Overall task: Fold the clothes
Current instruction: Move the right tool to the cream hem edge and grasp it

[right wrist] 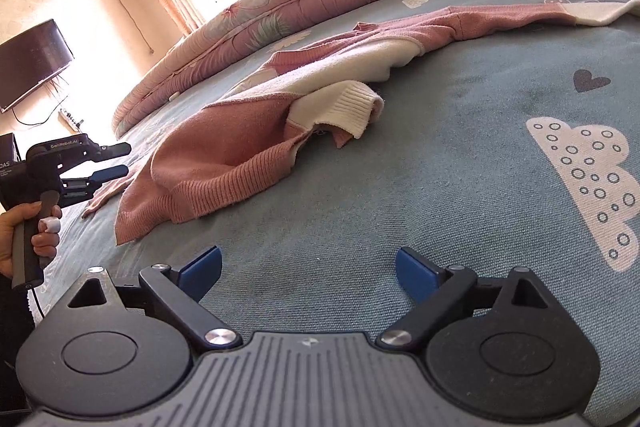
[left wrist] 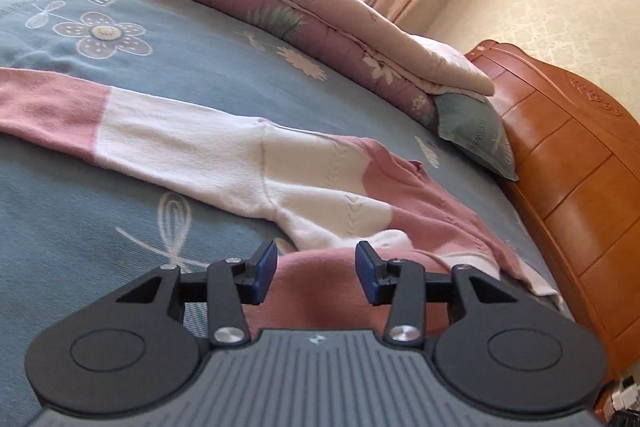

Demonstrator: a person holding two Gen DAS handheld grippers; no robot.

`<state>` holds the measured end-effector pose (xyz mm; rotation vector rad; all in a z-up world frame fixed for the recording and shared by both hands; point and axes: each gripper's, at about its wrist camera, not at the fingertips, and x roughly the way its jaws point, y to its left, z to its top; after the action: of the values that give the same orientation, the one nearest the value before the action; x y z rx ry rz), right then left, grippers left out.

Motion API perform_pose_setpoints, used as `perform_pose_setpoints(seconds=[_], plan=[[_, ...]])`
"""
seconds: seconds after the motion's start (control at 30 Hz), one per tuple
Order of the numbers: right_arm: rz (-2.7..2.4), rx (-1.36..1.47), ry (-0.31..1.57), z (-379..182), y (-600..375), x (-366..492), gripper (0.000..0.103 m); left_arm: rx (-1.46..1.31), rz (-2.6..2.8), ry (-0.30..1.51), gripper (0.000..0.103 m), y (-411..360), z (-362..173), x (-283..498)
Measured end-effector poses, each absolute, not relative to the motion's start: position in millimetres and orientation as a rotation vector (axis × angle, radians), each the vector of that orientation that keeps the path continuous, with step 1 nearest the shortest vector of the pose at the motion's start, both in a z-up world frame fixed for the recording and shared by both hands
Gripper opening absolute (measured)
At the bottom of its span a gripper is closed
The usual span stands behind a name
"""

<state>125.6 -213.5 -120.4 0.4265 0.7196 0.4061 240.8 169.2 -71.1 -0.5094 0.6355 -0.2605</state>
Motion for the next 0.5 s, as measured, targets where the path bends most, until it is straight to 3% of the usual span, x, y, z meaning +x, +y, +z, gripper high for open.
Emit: perform_pose_setpoints(seconds=[0.33, 0.5], plan=[[0.406, 0.528, 0.677, -87.1, -255.1, 193.8, 0.094, -0.396, -0.478, 0.718, 0.049, 81.7, -75.5, 255.1], [0.441, 0.675, 0.733, -106.3, -275.1, 246.2, 0.078, -0.392, -0.483, 0.747, 0.052, 72.5, -82.2, 260.2]])
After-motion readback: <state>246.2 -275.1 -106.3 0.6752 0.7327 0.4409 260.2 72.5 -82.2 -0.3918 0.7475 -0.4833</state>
